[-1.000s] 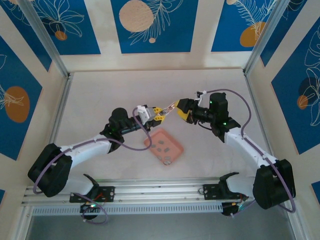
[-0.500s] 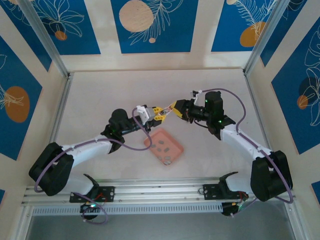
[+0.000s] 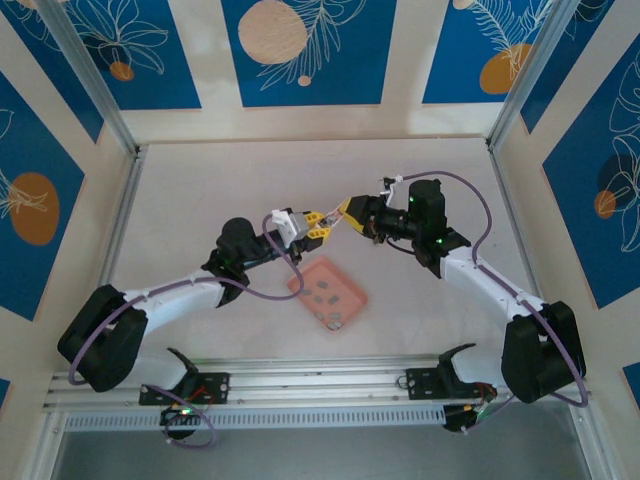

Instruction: Load the staples into the stapler

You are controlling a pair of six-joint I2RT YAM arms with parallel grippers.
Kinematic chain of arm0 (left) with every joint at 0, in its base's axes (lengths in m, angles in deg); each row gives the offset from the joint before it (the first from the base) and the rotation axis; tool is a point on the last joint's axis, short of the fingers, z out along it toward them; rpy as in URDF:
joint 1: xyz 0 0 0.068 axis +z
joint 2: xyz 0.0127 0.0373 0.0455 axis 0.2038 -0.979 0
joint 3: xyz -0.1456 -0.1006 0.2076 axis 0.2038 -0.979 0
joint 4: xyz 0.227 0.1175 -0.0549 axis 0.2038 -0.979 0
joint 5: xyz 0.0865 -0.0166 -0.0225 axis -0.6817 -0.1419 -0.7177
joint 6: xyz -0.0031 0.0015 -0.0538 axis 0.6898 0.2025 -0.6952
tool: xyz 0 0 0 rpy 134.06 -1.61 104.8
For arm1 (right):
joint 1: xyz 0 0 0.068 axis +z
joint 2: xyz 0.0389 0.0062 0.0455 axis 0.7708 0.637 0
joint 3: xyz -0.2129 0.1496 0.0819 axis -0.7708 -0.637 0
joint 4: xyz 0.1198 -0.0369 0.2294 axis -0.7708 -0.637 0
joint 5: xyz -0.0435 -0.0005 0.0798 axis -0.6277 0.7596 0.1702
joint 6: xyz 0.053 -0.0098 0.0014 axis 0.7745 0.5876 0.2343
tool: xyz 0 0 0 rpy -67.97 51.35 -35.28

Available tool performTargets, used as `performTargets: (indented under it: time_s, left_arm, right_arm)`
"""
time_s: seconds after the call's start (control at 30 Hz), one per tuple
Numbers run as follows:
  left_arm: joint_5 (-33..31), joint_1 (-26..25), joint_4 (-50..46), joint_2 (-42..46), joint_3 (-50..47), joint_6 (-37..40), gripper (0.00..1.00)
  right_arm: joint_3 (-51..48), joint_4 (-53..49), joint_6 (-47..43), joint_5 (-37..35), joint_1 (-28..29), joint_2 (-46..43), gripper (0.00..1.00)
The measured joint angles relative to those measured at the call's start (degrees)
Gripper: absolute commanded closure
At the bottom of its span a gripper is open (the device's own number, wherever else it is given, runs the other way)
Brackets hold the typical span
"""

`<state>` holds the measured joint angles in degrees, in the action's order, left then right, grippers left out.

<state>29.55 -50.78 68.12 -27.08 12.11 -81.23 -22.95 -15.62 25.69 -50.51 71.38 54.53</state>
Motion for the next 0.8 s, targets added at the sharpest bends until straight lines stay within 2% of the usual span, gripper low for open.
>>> performTargets:
  time_s: [0.5, 0.73, 0.8]
  left_arm:
    - [-0.9, -0.1, 3.0, -0.8, 0.0, -3.0, 0.95]
    - [-1.3, -0.2, 3.1, -0.8, 0.0, -3.3, 0.93]
    - [-1.3, -0.2, 3.1, -0.8, 0.0, -3.5, 0.89]
  right_arm:
    - [0.0, 2.4, -1.3, -1.6, 0.2, 0.0, 0.65]
    - [0.0, 2.8, -2.5, -2.0, 0.4, 0.0, 0.74]
    - [0.0, 2.8, -3.1, -2.3, 0.5, 0.0, 0.76]
